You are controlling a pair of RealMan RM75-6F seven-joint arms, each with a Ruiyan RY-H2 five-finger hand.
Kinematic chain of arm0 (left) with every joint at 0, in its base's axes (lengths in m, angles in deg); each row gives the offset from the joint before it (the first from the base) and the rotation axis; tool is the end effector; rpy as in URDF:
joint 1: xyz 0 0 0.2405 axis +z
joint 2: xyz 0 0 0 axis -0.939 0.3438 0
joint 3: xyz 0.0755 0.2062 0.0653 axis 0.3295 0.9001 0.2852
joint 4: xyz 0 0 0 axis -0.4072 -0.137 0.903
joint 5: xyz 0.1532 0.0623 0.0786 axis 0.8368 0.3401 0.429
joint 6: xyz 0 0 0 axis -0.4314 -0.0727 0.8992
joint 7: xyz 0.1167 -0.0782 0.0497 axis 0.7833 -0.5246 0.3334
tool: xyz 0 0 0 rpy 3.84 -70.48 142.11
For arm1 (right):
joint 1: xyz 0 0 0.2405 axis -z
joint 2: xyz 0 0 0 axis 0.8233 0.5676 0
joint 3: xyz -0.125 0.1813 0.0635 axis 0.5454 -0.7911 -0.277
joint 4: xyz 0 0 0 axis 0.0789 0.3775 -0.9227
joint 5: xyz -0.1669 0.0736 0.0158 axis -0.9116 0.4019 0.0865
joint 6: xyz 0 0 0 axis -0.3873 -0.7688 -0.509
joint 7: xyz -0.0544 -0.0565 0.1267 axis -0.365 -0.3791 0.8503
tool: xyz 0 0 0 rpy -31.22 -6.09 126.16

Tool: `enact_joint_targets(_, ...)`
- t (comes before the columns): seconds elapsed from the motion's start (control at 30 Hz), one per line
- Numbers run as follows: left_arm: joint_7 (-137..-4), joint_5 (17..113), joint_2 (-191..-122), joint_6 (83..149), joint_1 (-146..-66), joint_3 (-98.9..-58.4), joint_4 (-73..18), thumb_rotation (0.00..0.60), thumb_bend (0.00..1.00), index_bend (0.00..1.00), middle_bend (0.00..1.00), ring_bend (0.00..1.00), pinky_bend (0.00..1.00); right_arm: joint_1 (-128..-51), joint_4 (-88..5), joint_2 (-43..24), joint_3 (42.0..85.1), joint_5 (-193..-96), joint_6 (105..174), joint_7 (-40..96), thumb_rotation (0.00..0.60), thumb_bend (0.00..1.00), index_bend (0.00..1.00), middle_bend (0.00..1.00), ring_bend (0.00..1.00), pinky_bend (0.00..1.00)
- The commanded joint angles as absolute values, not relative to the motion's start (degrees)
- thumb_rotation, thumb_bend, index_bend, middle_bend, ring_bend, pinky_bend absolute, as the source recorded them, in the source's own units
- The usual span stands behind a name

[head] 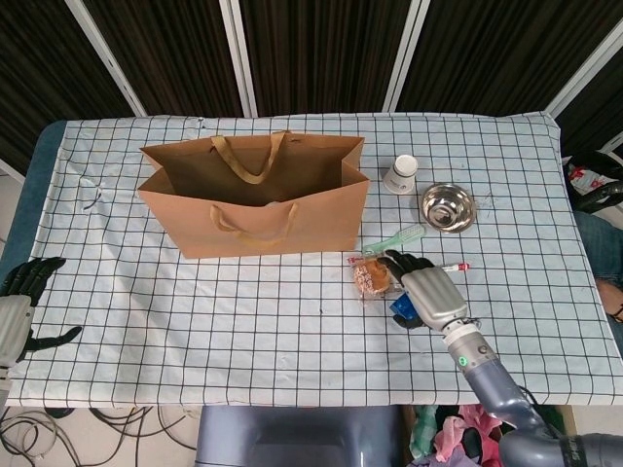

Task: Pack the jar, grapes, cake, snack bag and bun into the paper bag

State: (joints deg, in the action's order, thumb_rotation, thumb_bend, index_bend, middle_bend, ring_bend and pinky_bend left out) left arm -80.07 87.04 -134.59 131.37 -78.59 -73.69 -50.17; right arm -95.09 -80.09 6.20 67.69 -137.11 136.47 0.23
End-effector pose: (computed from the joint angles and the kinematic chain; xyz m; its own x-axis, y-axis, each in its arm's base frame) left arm -0.2689 0.2004 0.1732 0.2423 0.0663 0.9679 0.9702 -0.0149 -0.2418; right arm -0.1272 -0.2811 0.0835 0.4336 -0.3165 0.8437 -0.8884 -0.3068 0.3415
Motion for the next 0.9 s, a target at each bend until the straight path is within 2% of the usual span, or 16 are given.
enact_joint_targets(0.03,-80.1,87.1,-134.5,131.4,-78.6,-73.7,-50.2,0.6,0.13,0.11,0.09,0.0,0.02,-98.0,-73.9,0.8,67.0,-134.8,134.2,-2.2,0.6,0.16,0.12,0.06,0.11,0.16)
enact_joint_targets(0.43,-79.7,86.4,-134.5,131.2,-78.5,-73.9,-50.4,0.6,0.13,0.11,0.09,0.0,0.02,-101.8,-64.0,-6.7,66.9,-132.9,130.5,-5.1,0.6,0.16,0.12,0.06,0.11,0.15)
enact_joint_targets(0.73,-79.6,86.1,-134.6,131.6,-78.4,-74.2,-50.4,0.6,0.13,0.11,0.09,0.0,0.02,-104.7,-60.6,-7.3,67.8,-130.5,125.5,-6.7,0.6,0.16,0.11,0.06,0.09,0.15)
enact_joint_targets(0.9,-79.1,86.1,-134.9,131.0,-78.6,-74.0,-50.3,0.6,0.13,0.11,0.09,0.0,0.02,-105.6,-58.6,-7.7,67.6,-130.1,125.6,-7.4,0.6,0.16,0.11,0.06,0.09,0.15)
